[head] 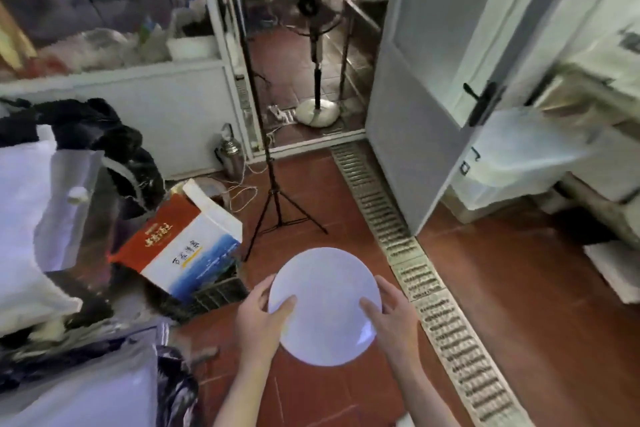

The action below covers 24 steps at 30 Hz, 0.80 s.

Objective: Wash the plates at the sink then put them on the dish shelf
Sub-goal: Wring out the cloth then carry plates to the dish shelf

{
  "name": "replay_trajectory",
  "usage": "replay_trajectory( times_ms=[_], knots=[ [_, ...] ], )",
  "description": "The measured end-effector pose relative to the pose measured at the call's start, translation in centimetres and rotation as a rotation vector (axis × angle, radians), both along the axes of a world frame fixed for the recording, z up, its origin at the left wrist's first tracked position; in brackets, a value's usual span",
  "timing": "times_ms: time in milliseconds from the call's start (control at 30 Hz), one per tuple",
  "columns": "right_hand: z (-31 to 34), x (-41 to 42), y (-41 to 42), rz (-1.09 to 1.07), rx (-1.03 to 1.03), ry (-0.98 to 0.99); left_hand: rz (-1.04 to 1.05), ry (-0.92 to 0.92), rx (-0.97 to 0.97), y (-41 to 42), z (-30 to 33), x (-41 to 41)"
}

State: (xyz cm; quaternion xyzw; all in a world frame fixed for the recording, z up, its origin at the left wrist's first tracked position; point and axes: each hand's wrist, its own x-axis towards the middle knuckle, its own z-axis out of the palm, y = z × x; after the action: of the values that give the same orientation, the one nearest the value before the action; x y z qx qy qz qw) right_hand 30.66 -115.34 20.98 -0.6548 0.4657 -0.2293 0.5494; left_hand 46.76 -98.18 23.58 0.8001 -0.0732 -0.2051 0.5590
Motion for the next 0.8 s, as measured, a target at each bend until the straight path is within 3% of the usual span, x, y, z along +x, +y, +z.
replay_trajectory(
  times_ms=[467, 800],
  knots=[
    [1.0, -21.0, -22.4, -0.396, -0.016, -0.036, -0.337, -0.001, -0.05, -29.5, 0.2, -16.4],
    [-1.2, -35.2, -28.8, -0.86, 0.065, -0.048, -0.788, -0.006, -0.02, -46.1, -0.1, -28.7]
  ],
)
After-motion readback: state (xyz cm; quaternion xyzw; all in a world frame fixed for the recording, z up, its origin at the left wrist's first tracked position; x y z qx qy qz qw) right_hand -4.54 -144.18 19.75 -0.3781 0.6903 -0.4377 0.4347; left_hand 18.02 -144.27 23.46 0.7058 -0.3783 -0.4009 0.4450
